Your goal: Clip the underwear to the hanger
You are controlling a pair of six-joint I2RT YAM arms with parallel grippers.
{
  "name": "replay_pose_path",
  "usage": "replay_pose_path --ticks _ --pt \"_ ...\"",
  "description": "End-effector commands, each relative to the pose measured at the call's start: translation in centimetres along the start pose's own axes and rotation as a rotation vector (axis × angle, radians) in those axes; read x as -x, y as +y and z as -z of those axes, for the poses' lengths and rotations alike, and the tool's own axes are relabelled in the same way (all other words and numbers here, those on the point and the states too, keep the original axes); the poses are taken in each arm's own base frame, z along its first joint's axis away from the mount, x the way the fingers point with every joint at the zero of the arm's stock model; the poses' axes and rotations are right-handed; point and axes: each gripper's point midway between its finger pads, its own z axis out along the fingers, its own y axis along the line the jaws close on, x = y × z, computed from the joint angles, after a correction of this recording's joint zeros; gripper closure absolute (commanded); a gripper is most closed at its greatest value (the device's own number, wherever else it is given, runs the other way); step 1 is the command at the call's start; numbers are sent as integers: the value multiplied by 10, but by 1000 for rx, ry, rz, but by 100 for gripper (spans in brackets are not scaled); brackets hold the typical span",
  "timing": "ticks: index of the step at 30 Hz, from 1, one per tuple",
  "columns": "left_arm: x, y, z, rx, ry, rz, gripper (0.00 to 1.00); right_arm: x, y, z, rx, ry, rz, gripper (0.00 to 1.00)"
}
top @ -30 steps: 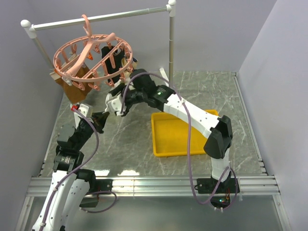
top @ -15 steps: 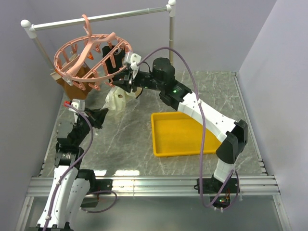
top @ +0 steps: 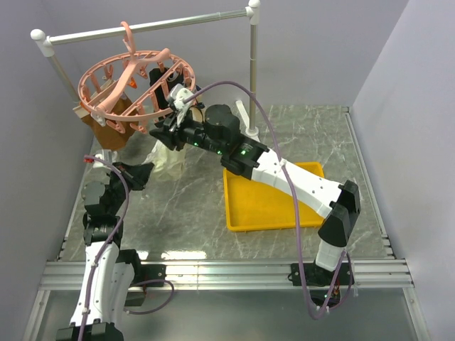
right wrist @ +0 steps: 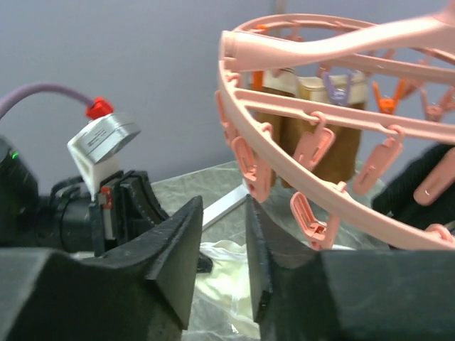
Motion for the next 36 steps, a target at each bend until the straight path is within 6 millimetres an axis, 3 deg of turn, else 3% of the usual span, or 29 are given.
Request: replay_pose_path --ticks 1,6,13,23,28,36 --pt "9 -13 -2 -77 -27 73 100 17 -14 -5 -177 -61 -28 61" --pt "8 -18 -5 -117 -25 105 100 10 -15 -9 -293 -122 -50 56" --pt "0 -17 -3 -120 5 99 100 -6 -7 -25 -312 -167 -84 48" --pt "-6 -12 2 -103 2 56 99 -13 -22 -44 -478 -180 -118 51" --pt "-8 -11 3 -99 6 37 100 1 -27 -42 -494 -220 -129 51" --pt "-7 -10 3 -101 2 19 99 20 -64 -23 -564 -269 -152 52"
